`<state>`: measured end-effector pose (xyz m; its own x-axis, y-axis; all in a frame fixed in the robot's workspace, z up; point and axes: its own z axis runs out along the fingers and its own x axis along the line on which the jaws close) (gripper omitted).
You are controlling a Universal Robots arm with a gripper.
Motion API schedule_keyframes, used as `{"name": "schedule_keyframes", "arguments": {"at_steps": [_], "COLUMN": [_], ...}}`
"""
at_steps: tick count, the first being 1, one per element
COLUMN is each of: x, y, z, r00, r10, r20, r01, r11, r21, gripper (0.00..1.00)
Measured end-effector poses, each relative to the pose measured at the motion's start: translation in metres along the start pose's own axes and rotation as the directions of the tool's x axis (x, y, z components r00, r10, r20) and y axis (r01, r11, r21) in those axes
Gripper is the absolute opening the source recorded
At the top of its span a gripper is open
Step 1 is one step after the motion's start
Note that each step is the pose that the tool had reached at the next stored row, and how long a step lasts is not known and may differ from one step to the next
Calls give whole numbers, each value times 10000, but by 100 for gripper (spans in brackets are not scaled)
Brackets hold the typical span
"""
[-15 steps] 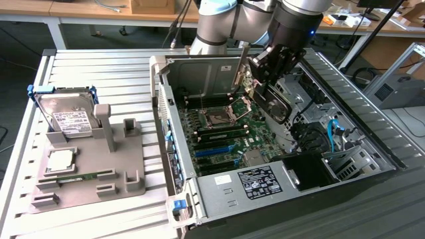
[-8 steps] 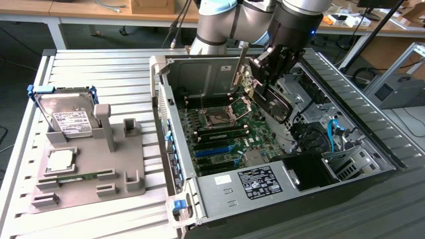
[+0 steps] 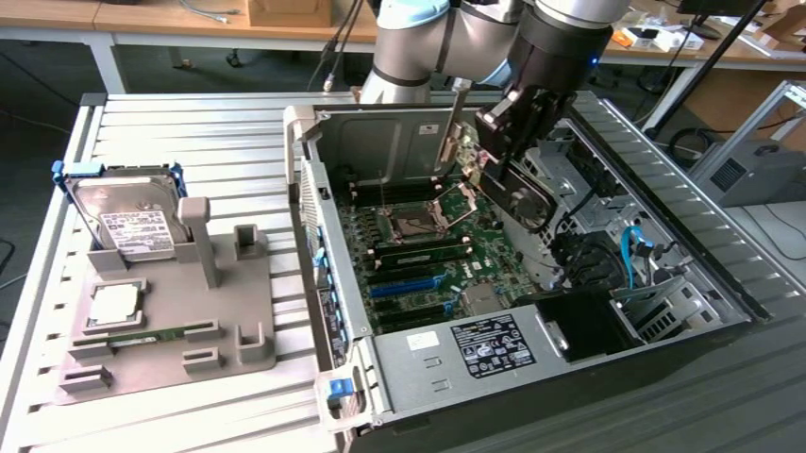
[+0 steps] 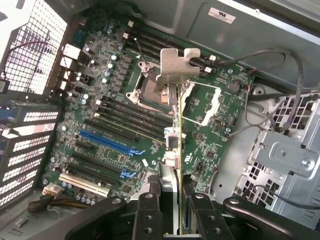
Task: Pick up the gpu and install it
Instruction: 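Insert the gpu into the slot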
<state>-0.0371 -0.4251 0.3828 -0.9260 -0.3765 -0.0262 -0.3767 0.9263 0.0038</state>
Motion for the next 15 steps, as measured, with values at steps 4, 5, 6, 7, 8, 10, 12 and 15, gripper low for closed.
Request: {"name": "schedule_keyframes", "arguments": {"at_steps": [4, 5, 6, 7, 8, 10, 12, 15], "x": [0, 0, 0, 0, 0, 0, 0, 0], "y": [0, 0, 0, 0, 0, 0, 0, 0], "z": [0, 0, 0, 0, 0, 0, 0, 0], "r00": [9997, 9995, 9990, 9985, 9981, 9974, 9965, 9950], "r10": [-242, -308, -451, -547, -615, -725, -836, -1003], "r20": [-1, -1, -1, -1, -1, -2, -2, -3], "r01": [242, 308, 451, 547, 615, 725, 836, 1003], "r11": [9997, 9995, 9990, 9985, 9981, 9974, 9965, 9950], "r21": [-6, -8, -12, -15, -16, -19, -22, -27], "gripper": [27, 27, 27, 27, 27, 27, 27, 27]}}
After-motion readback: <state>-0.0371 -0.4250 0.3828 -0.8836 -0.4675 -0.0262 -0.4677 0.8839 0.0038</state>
